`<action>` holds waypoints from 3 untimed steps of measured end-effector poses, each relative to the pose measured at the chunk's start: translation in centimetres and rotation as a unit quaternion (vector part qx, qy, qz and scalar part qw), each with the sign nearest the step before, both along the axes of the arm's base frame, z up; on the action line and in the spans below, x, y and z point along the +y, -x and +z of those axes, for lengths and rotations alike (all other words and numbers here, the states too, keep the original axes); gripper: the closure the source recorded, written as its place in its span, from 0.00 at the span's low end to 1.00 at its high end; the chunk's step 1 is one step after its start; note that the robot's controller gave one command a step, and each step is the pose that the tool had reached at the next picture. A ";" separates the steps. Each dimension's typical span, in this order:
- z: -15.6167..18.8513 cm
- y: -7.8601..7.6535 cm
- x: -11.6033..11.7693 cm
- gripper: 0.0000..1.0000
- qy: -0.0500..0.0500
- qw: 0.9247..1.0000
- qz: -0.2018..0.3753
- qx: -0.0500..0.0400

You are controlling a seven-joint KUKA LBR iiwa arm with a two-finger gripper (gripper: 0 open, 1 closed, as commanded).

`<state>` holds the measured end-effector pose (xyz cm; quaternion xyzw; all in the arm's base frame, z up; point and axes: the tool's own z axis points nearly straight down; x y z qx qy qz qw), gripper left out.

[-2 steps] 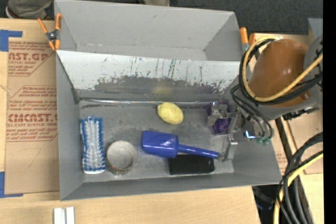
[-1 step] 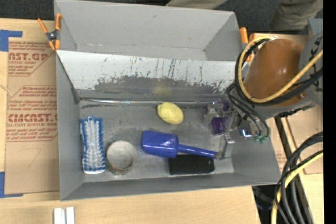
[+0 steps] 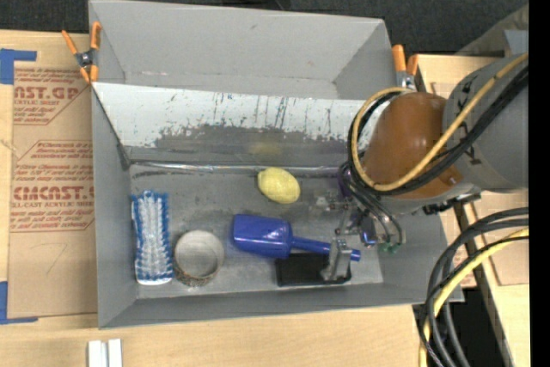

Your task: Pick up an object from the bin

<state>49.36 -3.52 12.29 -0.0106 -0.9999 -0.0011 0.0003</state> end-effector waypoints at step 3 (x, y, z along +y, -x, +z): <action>-4.9 -2.5 5.7 1.00 0.003 1.000 0.017 -0.012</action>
Offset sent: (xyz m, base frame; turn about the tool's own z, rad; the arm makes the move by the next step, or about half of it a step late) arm -0.0035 0.0353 -0.0497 0.0474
